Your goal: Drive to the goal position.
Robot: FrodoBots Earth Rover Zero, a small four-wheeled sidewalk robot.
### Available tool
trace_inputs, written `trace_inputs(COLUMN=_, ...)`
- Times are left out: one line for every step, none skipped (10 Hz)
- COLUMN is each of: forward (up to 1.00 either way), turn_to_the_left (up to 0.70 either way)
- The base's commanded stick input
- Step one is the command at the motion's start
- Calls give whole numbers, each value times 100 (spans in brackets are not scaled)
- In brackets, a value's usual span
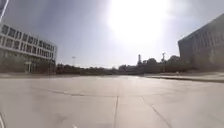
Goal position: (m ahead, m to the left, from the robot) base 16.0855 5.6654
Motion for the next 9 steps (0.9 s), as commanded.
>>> trace_inputs(forward=70, turn_to_the_left=0)
trace_inputs(forward=70, turn_to_the_left=0)
trace_inputs(forward=70, turn_to_the_left=0)
trace_inputs(forward=70, turn_to_the_left=0)
trace_inputs(forward=70, turn_to_the_left=0)
trace_inputs(forward=70, turn_to_the_left=0)
trace_inputs(forward=70, turn_to_the_left=0)
trace_inputs(forward=70, turn_to_the_left=0)
trace_inputs(forward=70, turn_to_the_left=0)
